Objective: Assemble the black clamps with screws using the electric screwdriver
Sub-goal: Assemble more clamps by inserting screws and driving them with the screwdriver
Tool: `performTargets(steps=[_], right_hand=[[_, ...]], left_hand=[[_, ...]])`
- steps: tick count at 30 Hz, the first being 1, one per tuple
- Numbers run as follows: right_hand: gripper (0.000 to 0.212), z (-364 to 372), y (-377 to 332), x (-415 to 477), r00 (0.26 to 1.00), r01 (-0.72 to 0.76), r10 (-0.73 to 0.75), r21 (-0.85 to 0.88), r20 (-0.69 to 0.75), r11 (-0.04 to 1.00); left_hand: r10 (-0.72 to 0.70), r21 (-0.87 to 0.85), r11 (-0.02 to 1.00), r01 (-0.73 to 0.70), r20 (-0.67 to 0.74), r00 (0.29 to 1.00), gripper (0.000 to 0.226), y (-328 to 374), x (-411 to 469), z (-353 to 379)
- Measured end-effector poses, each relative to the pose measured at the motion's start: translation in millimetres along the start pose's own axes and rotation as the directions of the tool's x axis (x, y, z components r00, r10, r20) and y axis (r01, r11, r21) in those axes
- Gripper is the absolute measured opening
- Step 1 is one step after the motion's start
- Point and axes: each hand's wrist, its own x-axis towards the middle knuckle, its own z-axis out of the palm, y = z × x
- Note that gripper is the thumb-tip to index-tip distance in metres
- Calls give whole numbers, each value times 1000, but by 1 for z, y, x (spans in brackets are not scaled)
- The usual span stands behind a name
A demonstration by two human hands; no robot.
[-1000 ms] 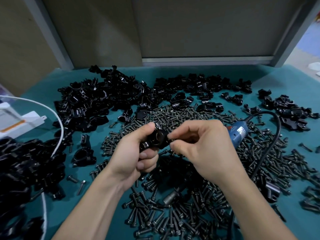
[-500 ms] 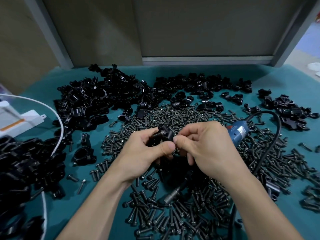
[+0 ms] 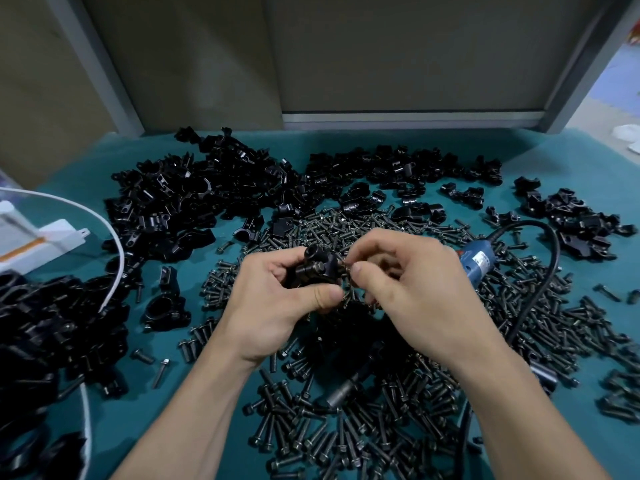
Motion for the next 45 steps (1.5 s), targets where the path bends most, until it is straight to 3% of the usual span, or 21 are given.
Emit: performTargets(steps=[6,10,13,15,17,19,23,30,32,35,45], right_hand=[[18,12,4,2,997,-74,74,-139,-8,988],[39,20,2,2,998,-64,58,-248,-28,967],[48,18,4,4,998,-64,63,-235,-11,970],[42,13,7,4,998,-61,64,-154,14,986],[22,9,8,2,999,-29,31,-72,25,997],[12,7,8,0,999,12,-9,-76,35,997],[17,9,9,1,996,41,-29,-136,88,990],[45,25,10,2,999,-12,2,-242,-43,970],[41,22,12,2,1000,-20,16,-203,-22,979],[16,12,10,-1,1000,7,-4,-93,26,996],[13,1,3,0,999,20,-16,-98,40,995]], left_hand=[[-25,-16,1000,25,9,1000,14,-3,-1,6],[-14,8,1000,14,-11,1000,15,-2,-2,5],[-23,9,1000,23,-11,1000,14,-3,-2,5],[-34,11,999,34,-12,999,13,-2,-2,7],[-54,-1,999,54,-34,998,14,-1,-1,8],[-90,-33,995,89,-34,995,14,0,-1,9],[-136,-42,990,135,-23,990,10,1,-2,8],[-52,68,996,55,-58,997,17,0,-3,7],[-50,75,996,54,-62,997,15,0,-2,8],[-69,52,996,72,-58,996,11,-2,-1,10],[-119,-75,990,116,-32,992,15,-1,-2,14]])
